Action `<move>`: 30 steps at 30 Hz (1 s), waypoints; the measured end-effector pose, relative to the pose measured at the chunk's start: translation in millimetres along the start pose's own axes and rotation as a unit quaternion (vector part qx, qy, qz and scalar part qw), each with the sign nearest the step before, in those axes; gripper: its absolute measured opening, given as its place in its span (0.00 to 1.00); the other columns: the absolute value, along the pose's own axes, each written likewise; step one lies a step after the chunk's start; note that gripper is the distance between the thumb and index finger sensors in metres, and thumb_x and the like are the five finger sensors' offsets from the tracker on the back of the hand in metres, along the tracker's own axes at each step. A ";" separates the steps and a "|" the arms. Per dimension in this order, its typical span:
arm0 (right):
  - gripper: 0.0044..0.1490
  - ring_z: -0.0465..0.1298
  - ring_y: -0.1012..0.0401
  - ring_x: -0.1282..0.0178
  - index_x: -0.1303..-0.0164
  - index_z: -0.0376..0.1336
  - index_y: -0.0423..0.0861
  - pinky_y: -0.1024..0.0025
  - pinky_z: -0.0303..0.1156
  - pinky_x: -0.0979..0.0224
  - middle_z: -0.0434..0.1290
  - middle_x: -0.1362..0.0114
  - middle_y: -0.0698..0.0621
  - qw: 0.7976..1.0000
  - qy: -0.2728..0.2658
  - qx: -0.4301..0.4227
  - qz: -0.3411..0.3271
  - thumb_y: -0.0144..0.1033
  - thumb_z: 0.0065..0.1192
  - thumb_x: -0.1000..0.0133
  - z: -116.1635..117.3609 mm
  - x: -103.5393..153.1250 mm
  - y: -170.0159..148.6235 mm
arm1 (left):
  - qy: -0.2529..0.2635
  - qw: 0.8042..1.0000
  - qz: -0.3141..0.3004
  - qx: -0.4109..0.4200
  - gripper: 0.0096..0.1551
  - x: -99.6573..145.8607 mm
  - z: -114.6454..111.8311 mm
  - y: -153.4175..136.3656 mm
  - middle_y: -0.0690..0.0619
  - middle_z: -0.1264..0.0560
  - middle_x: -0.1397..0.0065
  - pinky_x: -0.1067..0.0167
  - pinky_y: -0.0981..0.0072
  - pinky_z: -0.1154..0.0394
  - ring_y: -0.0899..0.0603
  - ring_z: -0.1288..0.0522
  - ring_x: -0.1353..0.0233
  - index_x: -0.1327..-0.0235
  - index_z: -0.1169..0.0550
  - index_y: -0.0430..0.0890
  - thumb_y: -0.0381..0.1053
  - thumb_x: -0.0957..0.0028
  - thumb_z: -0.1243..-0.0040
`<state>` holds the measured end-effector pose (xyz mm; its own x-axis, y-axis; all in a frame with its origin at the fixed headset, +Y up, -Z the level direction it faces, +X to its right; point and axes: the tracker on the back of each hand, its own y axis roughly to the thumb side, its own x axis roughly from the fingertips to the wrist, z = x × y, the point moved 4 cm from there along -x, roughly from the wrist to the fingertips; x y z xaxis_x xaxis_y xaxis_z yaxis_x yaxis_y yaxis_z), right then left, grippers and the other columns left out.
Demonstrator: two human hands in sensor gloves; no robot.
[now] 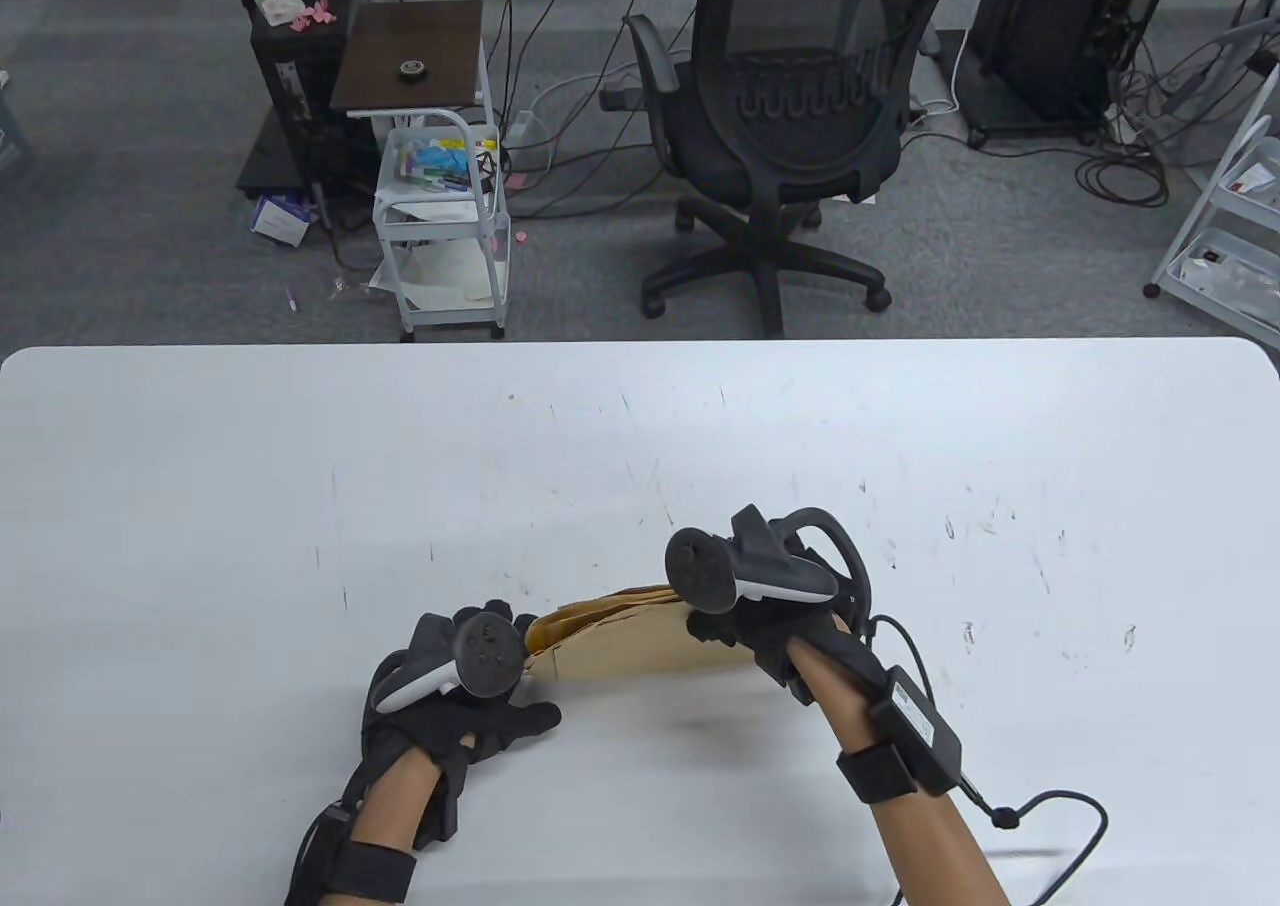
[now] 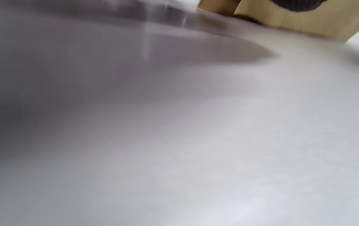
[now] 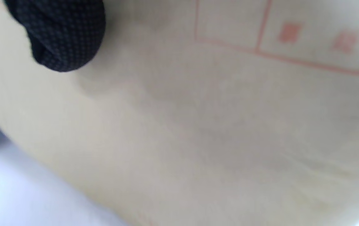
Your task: Push scattered envelopes inward from both sides into a neat stack
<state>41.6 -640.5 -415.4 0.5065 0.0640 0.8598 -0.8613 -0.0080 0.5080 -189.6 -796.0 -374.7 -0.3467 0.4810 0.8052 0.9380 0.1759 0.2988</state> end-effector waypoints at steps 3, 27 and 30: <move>0.50 0.75 0.44 0.32 0.26 0.57 0.38 0.30 0.59 0.26 0.76 0.31 0.45 0.998 0.056 -0.010 0.011 0.52 0.68 0.54 -5.8 0.0 -1.1 | 0.071 0.997 -0.030 0.029 0.61 14.9 22.3 -10.2 0.39 0.69 0.15 0.27 0.24 0.66 0.27 0.69 0.17 0.19 0.62 0.48 0.72 0.53 0.49; 0.64 0.62 0.36 0.21 0.18 0.42 0.36 0.26 0.50 0.24 0.57 0.15 0.36 0.999 0.016 0.044 -0.007 0.58 0.62 0.55 -21.2 15.0 26.1 | 0.191 0.905 -0.156 0.346 0.26 12.3 32.2 3.1 0.50 0.22 0.28 0.26 0.34 0.38 0.32 0.30 0.23 0.37 0.22 0.58 0.58 0.51 0.39; 0.76 0.49 0.28 0.18 0.20 0.28 0.29 0.22 0.44 0.26 0.40 0.13 0.29 0.999 -0.009 -0.035 -0.001 0.64 0.58 0.56 -2.8 52.8 -25.4 | 0.160 0.890 -0.174 0.390 0.26 7.8 26.0 -6.6 0.50 0.22 0.27 0.26 0.32 0.40 0.31 0.32 0.22 0.36 0.22 0.58 0.57 0.50 0.39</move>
<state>90.1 -634.0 -383.1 0.5078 0.0467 0.8602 -0.8610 0.0610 0.5049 -198.5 -771.1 -383.7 -0.4819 0.0341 0.8756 0.4471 0.8689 0.2122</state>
